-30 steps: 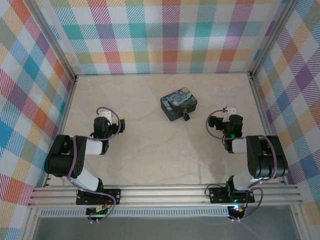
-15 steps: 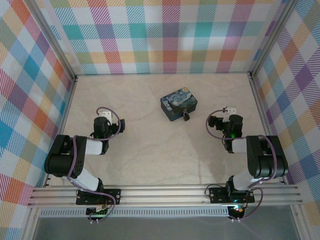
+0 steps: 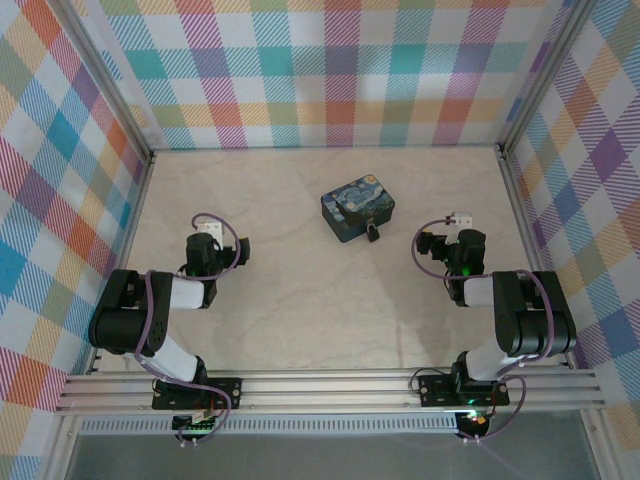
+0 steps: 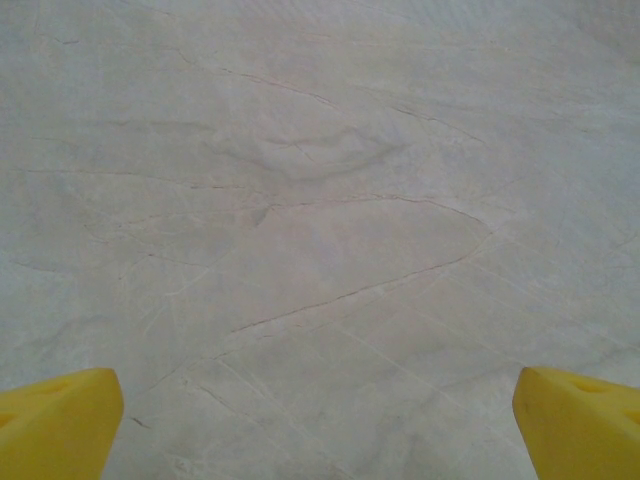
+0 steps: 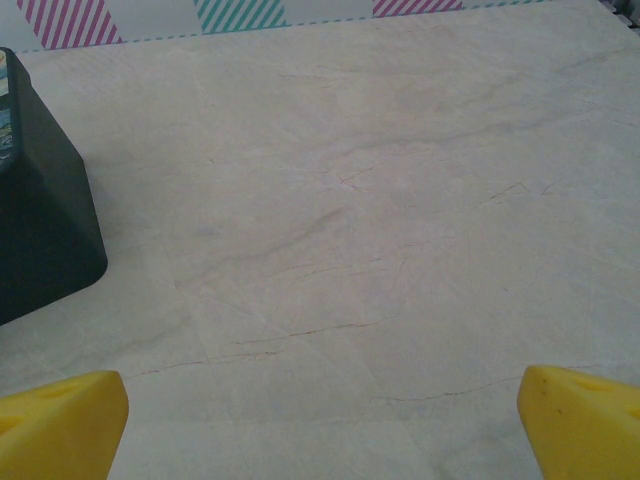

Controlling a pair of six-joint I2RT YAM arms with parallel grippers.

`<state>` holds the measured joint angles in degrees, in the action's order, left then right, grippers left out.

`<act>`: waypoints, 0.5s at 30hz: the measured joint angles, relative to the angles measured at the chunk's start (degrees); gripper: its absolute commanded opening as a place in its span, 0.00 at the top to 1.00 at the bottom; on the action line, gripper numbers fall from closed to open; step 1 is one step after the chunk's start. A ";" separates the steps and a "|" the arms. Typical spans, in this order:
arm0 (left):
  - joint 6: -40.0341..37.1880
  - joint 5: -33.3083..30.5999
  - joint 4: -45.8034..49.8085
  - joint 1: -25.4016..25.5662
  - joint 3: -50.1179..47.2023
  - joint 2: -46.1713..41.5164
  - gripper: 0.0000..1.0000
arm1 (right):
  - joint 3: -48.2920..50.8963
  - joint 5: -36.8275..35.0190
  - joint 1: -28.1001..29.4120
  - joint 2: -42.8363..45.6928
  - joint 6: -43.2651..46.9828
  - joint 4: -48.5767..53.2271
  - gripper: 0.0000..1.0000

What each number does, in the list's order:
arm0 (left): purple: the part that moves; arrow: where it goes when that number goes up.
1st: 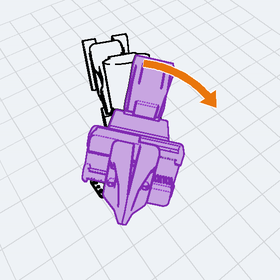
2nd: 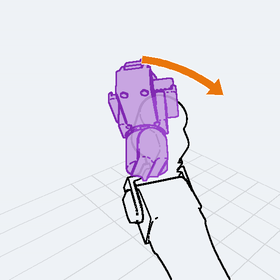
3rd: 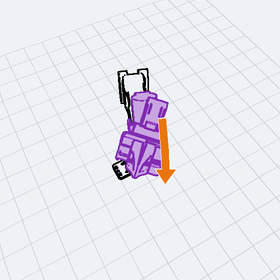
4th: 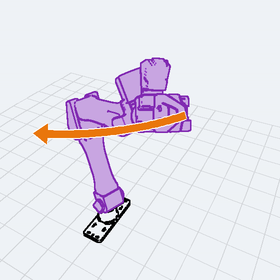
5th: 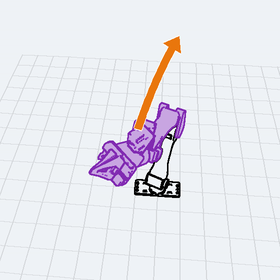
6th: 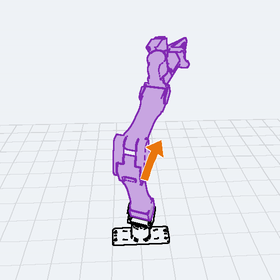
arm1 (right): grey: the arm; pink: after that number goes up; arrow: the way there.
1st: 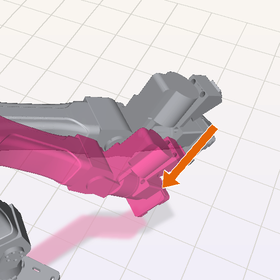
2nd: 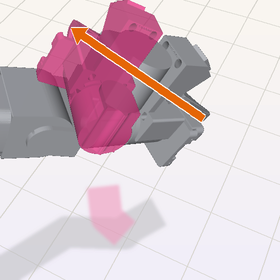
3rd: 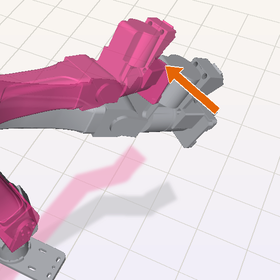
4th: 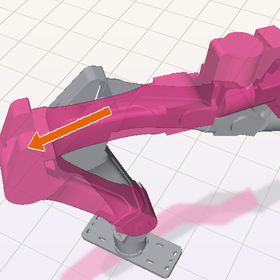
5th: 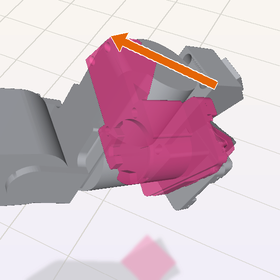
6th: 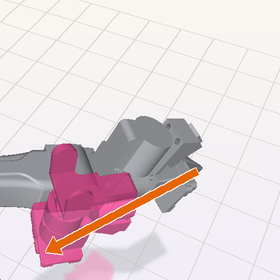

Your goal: Unlock a padlock with a key

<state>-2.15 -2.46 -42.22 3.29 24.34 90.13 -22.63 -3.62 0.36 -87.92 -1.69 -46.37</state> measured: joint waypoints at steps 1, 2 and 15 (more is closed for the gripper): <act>0.42 -0.42 2.27 -0.15 1.05 -0.44 0.00 | -0.52 -0.28 0.00 0.52 -0.13 1.88 0.00; 1.09 -1.44 6.05 -0.20 2.80 -1.09 0.00 | -1.62 -0.70 0.00 1.55 -0.46 5.27 0.00; 27.74 -9.51 52.68 14.40 49.77 4.59 0.04 | -24.61 5.77 3.43 6.62 -12.22 42.51 0.06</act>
<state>25.58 -11.97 10.46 17.69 74.11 94.72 -47.24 2.15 3.79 -81.30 -13.91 -3.86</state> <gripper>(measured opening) 0.961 0.945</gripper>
